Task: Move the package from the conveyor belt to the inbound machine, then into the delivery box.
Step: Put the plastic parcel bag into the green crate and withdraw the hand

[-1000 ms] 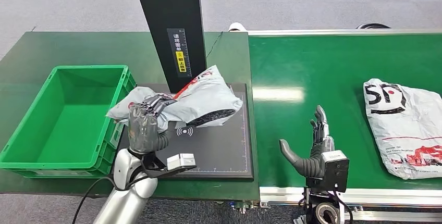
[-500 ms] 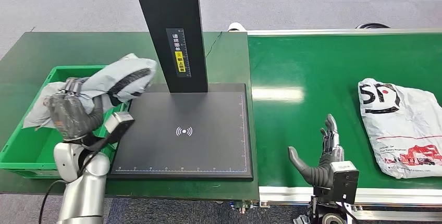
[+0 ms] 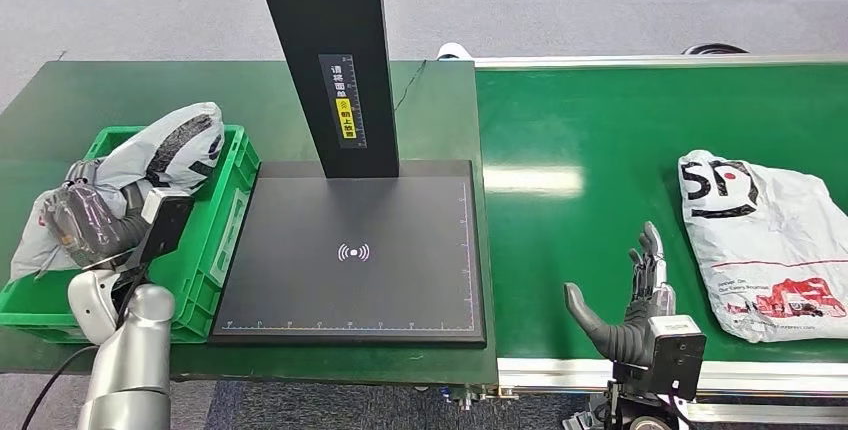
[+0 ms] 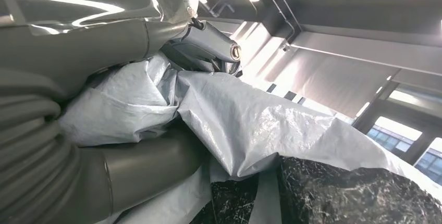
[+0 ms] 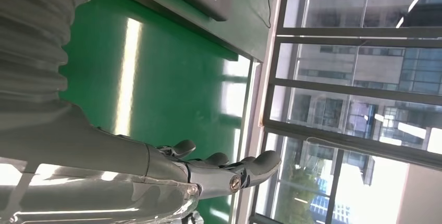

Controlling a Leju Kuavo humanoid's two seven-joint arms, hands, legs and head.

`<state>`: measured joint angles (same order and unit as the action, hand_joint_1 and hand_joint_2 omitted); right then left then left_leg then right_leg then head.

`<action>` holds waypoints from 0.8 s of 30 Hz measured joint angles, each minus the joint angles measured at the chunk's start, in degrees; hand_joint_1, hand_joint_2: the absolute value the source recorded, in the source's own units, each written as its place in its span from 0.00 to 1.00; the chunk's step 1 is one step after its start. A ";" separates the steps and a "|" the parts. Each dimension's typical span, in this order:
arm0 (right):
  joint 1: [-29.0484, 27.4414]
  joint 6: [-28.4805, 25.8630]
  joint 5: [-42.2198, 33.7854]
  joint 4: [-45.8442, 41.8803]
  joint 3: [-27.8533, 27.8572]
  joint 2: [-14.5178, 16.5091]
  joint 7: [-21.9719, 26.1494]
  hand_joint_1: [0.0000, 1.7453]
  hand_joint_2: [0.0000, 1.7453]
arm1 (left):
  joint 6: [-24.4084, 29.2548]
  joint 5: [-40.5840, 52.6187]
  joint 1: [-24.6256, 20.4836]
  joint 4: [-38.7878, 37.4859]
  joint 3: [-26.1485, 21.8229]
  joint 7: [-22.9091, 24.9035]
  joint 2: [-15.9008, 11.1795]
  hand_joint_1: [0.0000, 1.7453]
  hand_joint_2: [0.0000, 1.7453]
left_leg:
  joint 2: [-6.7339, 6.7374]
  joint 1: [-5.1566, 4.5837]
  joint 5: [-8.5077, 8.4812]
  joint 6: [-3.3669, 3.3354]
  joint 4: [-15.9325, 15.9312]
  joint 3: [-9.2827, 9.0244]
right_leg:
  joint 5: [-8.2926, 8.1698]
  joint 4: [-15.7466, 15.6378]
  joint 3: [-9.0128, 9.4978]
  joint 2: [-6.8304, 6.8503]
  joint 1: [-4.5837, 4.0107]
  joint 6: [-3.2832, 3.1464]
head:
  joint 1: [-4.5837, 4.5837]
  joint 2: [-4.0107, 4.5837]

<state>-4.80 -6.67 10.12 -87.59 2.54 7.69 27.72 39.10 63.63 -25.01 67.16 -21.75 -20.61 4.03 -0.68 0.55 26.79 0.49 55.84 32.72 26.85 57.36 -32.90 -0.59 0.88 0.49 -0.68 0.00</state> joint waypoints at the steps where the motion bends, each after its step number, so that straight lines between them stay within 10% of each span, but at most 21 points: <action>1: -0.02 0.00 0.00 -0.01 0.00 0.00 0.00 0.00 1.00 | 0.00 0.01 -0.04 -0.20 -0.09 0.02 -0.07 1.00 1.00 | 0.00 0.00 0.00 0.00 0.00 0.00 | 0.00 0.00 0.00 0.00 -0.01 0.00 | -0.01 0.00; 10: -0.17 -0.04 0.00 -0.09 0.02 -0.09 -0.48 0.00 1.00 | -0.12 -1.72 -1.17 -6.83 -0.33 9.89 -3.17 0.97 1.00 | 0.08 0.01 0.00 0.01 -0.01 -0.02 | 0.00 0.00 -0.02 -0.15 -0.02 -0.01 | -0.01 0.00; 14: -0.15 -0.04 0.04 -0.12 0.02 -0.19 -1.02 0.00 1.00 | -1.04 -3.67 -1.47 -11.73 0.32 12.10 -5.74 0.01 1.00 | 0.03 0.00 0.00 0.01 -0.02 -0.04 | 0.01 0.00 0.02 -0.11 0.00 -0.01 | 0.03 0.00; 24: 0.33 0.09 0.85 0.10 -0.07 -0.20 -1.24 0.00 1.00 | -4.23 -7.54 -1.30 -13.56 4.64 12.29 -7.15 0.00 1.00 | -0.22 -0.01 -0.04 0.01 -0.03 -0.26 | 0.02 0.00 0.35 0.15 0.01 -0.02 | 0.04 0.00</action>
<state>-4.48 -6.58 10.97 -87.49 2.47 7.50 26.49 34.87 56.09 -26.31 53.60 -17.11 -8.32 -3.11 -0.90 0.53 26.75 0.50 55.81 32.46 26.87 57.36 -32.55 -0.44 0.89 0.46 -0.64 0.00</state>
